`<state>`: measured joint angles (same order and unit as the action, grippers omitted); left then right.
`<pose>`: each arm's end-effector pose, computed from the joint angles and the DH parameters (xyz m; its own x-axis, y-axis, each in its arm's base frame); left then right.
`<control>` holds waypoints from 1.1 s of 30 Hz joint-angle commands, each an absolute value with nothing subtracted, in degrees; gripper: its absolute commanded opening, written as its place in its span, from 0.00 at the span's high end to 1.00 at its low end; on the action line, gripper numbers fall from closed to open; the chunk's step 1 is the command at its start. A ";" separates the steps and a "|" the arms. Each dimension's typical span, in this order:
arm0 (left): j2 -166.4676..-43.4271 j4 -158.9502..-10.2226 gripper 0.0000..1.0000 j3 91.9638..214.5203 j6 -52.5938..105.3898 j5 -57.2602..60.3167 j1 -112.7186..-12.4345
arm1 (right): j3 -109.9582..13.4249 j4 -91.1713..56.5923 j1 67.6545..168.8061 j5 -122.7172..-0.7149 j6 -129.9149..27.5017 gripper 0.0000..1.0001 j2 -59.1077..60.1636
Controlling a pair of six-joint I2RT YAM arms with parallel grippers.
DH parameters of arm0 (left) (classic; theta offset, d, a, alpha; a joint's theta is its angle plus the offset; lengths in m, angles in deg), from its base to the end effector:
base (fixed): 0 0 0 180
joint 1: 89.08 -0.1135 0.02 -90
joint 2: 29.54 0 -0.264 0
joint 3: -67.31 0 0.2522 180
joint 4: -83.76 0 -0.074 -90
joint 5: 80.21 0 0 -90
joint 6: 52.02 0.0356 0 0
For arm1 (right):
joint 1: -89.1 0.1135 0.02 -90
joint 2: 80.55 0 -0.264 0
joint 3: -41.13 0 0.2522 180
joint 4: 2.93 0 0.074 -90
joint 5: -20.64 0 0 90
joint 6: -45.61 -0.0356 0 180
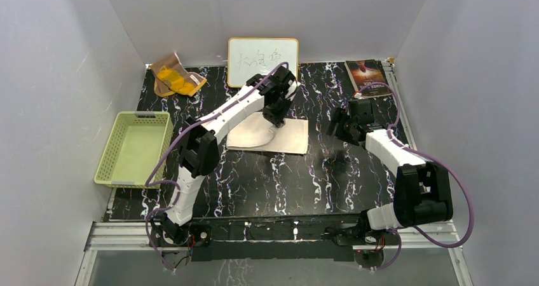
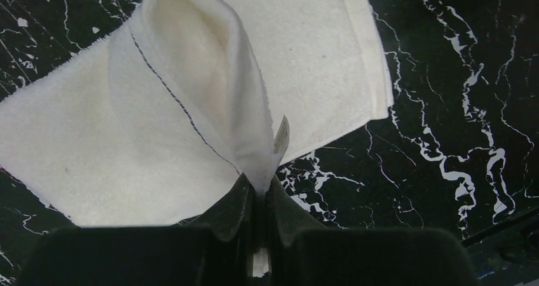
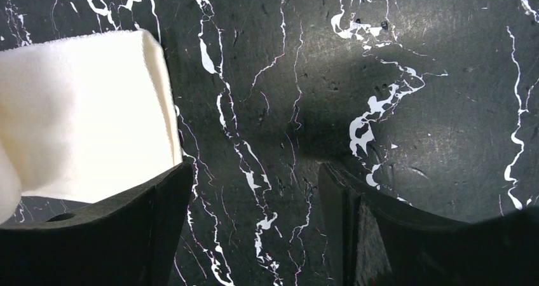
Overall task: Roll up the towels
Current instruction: Fold the towel at the center of the board.
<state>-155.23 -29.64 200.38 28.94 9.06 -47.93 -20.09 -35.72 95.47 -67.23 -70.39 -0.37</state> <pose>0.3613 -0.3163 0.2662 -0.7430 0.4407 -0.5037 0.5530 0.8282 -0.0912 0.2794 0.0325 0.2056 -0.7601 0.3559 -0.5436 0.2219 0.9285 0.2976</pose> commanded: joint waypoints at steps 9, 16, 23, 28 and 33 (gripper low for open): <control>-154.36 -27.55 1.00 200.15 29.23 7.40 -45.66 | -21.21 -33.77 95.67 -66.37 -69.60 0.29 -3.04; -155.18 -32.14 1.00 200.68 26.82 6.24 -45.66 | -21.32 -34.04 95.70 -66.15 -69.07 0.29 -3.56; -157.09 -32.38 1.00 202.02 26.64 4.23 -45.66 | -21.41 -34.59 95.69 -66.10 -68.66 0.28 -3.91; -157.13 -33.54 1.00 200.67 26.09 2.67 -45.60 | -21.37 -34.72 95.65 -65.66 -68.41 0.28 -3.74; -154.76 -38.51 0.80 197.38 25.74 -0.45 -45.49 | -21.26 -34.52 95.70 -65.02 -68.30 0.27 -3.92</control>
